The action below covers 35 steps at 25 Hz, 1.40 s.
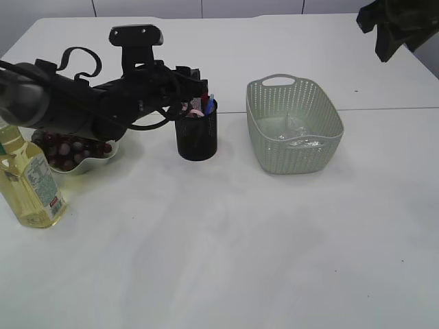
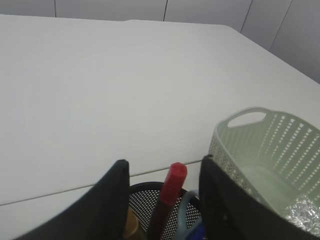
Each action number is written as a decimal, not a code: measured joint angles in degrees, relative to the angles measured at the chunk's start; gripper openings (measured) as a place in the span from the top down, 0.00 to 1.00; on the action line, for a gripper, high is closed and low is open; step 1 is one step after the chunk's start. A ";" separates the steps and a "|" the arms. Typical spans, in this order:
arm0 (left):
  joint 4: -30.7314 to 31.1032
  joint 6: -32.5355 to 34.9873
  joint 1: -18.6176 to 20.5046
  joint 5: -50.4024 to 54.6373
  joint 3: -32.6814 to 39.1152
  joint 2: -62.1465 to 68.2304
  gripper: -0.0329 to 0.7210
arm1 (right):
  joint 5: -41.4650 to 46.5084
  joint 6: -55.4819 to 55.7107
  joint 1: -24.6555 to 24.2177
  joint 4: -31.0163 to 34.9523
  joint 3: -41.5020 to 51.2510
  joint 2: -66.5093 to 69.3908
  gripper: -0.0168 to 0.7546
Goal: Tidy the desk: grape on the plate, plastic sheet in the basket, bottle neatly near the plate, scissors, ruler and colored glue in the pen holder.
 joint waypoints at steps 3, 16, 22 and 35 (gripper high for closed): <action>0.00 0.02 0.00 2.26 0.00 -1.07 0.50 | 0.00 0.00 0.00 0.00 0.00 0.00 0.55; 4.18 0.02 0.00 29.85 0.00 -15.51 0.50 | 0.00 0.36 0.00 0.78 0.00 0.00 0.55; 6.34 0.02 0.00 44.79 -1.00 -21.85 0.50 | 0.00 1.88 0.00 2.61 0.00 0.00 0.55; 9.08 -1.43 0.00 96.06 -23.80 -25.08 0.50 | 0.00 4.90 0.00 6.50 0.00 -0.39 0.55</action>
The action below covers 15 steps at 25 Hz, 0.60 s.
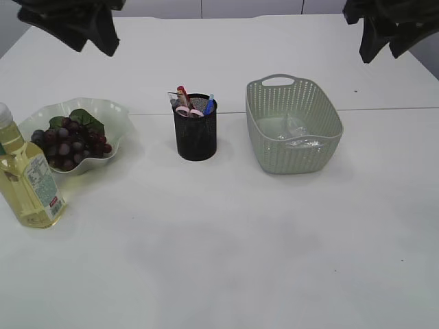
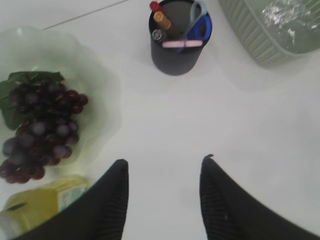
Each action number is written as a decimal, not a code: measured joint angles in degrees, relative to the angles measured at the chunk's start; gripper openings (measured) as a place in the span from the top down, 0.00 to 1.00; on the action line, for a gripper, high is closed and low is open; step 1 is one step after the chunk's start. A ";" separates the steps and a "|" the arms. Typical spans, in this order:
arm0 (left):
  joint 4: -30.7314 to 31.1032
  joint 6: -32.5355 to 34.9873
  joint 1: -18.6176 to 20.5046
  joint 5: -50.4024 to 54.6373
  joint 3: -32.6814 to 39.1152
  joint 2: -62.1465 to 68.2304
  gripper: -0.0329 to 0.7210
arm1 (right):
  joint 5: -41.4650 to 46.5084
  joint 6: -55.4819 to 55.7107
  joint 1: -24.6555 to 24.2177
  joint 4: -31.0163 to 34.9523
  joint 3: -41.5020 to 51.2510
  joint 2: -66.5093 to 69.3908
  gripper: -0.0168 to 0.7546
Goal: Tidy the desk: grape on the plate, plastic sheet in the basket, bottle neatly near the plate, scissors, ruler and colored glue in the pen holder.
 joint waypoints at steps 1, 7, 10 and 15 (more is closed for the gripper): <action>1.16 0.00 0.00 2.38 -1.33 0.00 0.50 | 0.00 0.07 0.00 0.74 0.00 -0.23 0.55; 4.47 0.10 0.00 5.11 -3.04 -1.20 0.49 | 0.00 0.23 0.00 3.17 0.00 -3.25 0.55; 0.77 1.44 0.00 5.34 -3.04 -1.25 0.43 | 0.00 1.23 0.00 4.25 0.00 -5.84 0.55; -2.19 2.13 -1.78 5.46 -3.04 -1.55 0.36 | 0.21 3.18 0.00 5.28 0.00 -11.18 0.46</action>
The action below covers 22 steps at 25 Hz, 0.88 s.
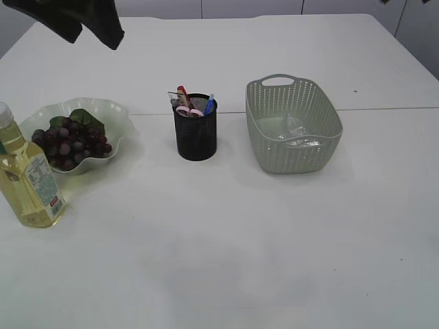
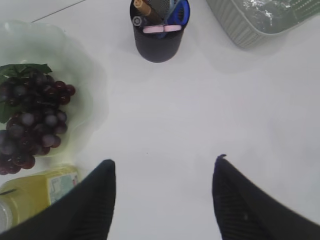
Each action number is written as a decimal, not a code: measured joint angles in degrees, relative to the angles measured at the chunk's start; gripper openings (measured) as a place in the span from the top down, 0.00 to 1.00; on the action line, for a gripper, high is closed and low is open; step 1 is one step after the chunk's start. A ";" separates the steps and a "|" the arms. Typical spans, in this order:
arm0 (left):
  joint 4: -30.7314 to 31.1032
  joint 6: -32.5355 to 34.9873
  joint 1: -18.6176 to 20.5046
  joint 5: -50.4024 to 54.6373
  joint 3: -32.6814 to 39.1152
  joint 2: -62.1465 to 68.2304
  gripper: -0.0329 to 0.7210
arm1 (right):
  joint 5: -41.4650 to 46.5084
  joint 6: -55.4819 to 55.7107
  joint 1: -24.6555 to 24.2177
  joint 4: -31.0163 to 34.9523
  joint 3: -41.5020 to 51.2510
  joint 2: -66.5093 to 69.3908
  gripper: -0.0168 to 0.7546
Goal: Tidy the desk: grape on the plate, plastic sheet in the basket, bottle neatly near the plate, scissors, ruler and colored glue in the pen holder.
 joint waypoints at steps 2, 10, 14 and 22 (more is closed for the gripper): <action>-0.55 0.24 -1.25 0.10 0.21 -0.51 0.35 | 0.11 0.92 0.00 0.00 0.00 -2.38 0.39; -4.85 0.94 -3.33 0.22 0.33 -5.88 0.35 | 0.56 0.53 0.00 5.28 0.00 -9.33 0.34; -5.65 1.38 -3.33 0.22 2.69 -9.66 0.35 | 0.65 -1.64 0.00 10.29 1.25 -12.12 0.34; -6.43 1.79 -3.33 0.22 18.73 -18.68 0.35 | 0.65 -5.13 0.00 11.85 14.30 -20.06 0.34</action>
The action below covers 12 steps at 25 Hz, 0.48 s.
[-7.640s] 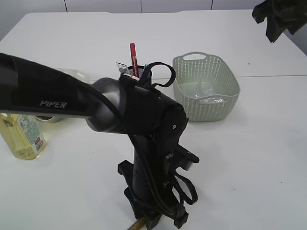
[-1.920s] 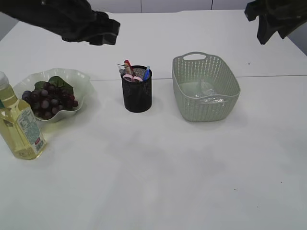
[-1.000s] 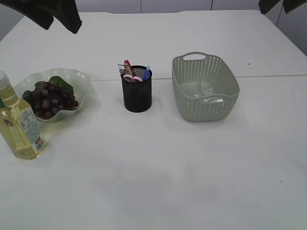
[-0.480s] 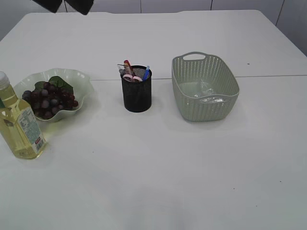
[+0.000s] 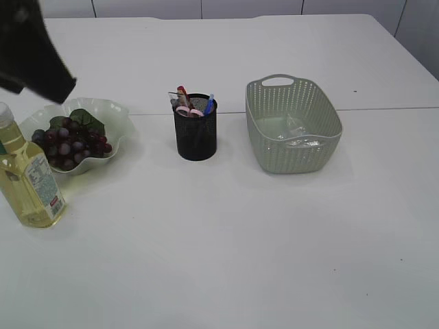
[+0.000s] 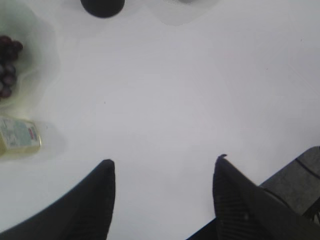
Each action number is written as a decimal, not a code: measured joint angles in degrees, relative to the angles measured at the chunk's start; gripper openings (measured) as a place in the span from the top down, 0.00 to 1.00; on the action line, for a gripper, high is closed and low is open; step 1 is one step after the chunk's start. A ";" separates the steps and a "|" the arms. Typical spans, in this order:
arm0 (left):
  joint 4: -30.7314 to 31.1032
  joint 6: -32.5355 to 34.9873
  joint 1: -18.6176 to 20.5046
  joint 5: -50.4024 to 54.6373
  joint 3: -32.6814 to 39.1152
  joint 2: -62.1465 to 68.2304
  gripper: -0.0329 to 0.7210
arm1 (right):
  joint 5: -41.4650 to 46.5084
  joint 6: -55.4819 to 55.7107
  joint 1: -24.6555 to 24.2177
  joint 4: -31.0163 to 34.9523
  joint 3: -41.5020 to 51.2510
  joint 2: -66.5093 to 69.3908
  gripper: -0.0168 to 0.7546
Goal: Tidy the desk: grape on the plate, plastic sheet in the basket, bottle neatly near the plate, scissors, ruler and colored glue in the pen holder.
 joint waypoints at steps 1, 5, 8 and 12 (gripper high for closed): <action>0.00 0.10 0.00 0.00 2.27 -1.08 0.35 | 0.00 0.00 0.00 0.00 2.27 -1.06 0.34; 0.00 0.28 0.00 0.00 9.39 -6.11 0.36 | 0.00 -4.05 0.00 0.00 11.18 -7.29 0.34; 0.00 0.37 0.00 0.00 14.21 -10.39 0.38 | -0.34 -6.46 0.00 0.00 17.88 -13.21 0.34; 0.00 0.37 -0.09 -1.51 19.37 -17.20 0.38 | -3.90 -9.00 0.00 0.00 26.61 -21.87 0.34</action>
